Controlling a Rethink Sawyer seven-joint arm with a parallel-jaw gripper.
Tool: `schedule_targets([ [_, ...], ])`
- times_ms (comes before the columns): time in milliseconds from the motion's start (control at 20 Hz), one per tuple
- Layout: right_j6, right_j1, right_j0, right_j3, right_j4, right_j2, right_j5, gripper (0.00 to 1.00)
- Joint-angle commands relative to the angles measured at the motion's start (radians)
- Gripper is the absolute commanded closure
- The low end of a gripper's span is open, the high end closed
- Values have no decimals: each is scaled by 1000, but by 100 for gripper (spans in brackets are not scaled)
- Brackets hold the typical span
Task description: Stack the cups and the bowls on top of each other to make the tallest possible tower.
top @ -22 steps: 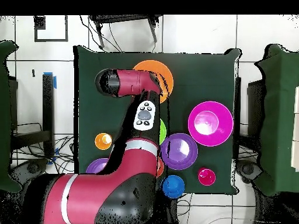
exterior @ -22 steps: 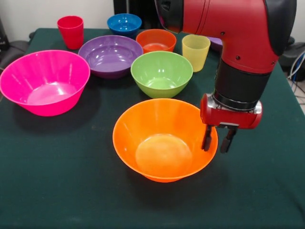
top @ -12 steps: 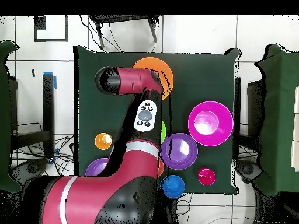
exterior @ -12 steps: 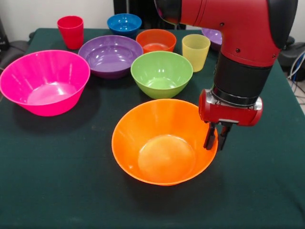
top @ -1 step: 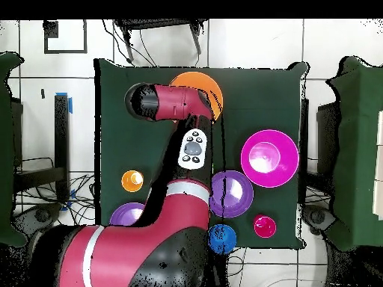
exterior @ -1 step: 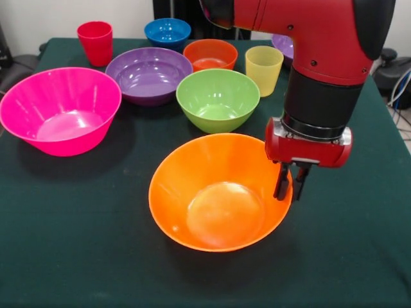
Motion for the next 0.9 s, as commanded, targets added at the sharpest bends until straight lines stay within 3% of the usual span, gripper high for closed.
schedule_targets([
  [50,144,-26,-21,108,63,152,75,100],
  [900,120,-87,-105,155,191,245,164,100],
])
